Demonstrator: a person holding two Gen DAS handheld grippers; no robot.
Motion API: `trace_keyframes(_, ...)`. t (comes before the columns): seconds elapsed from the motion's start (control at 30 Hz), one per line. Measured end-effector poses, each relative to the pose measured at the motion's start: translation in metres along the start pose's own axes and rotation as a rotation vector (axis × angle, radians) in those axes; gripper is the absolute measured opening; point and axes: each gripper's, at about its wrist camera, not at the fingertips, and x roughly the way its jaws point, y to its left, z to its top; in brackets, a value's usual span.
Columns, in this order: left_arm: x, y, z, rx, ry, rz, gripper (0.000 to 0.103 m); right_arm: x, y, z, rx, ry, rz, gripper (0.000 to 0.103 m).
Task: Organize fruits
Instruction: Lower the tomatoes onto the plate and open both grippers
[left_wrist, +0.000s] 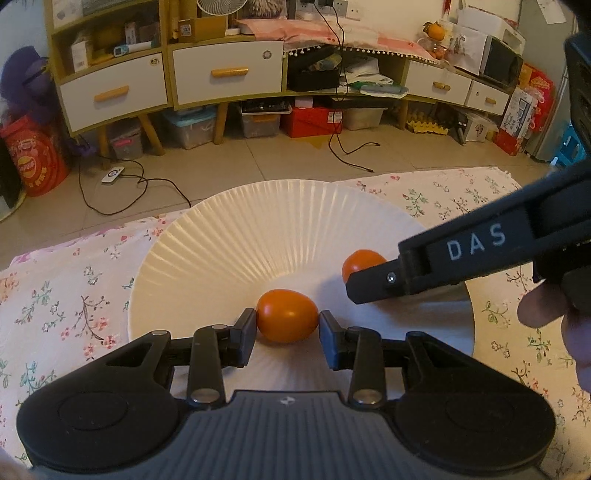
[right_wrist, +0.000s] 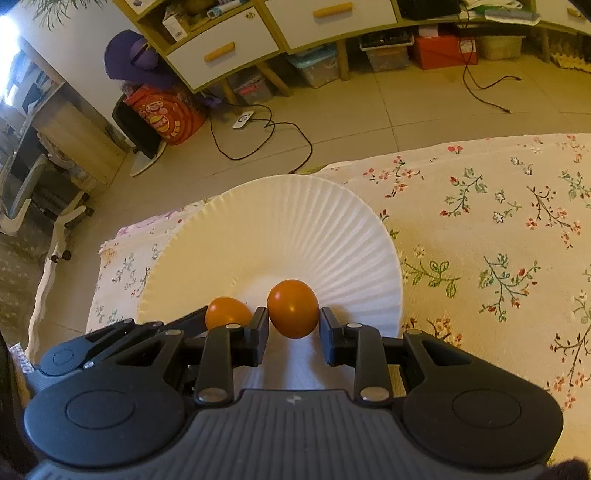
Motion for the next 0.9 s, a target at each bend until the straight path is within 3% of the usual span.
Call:
trace_keyframes(0.3, -0.001, 0.001, 0.002, -0.005, -0.006, 0.011, 0.013, 0.002, 0.003, 0.001, -0.011, 0.02, 0.002, 0.027)
trace_keyframes(0.4, 0.0, 0.002, 0.003, -0.003, -0.003, 0.018, 0.02, 0.0, 0.003, 0.002, -0.011, 0.027, 0.003, 0.03)
trace_keyframes(0.47, -0.003, 0.0, 0.003, 0.009, -0.004, 0.029, 0.033, -0.003, 0.003, 0.003, -0.008, 0.025, 0.004, 0.036)
trace_keyframes(0.6, -0.01, -0.005, 0.002, 0.025, -0.01, 0.036, 0.043, -0.014, 0.003, 0.003, 0.001, 0.007, 0.008, 0.046)
trace_keyframes(0.67, -0.015, -0.006, 0.002, 0.015, -0.003, 0.045, 0.058, -0.019, 0.002, 0.001, 0.008, 0.0, 0.005, 0.051)
trace_keyframes(0.9, -0.041, -0.012, -0.005, -0.006, -0.017, 0.055, 0.072, -0.043, 0.004, -0.012, 0.012, -0.026, 0.009, 0.07)
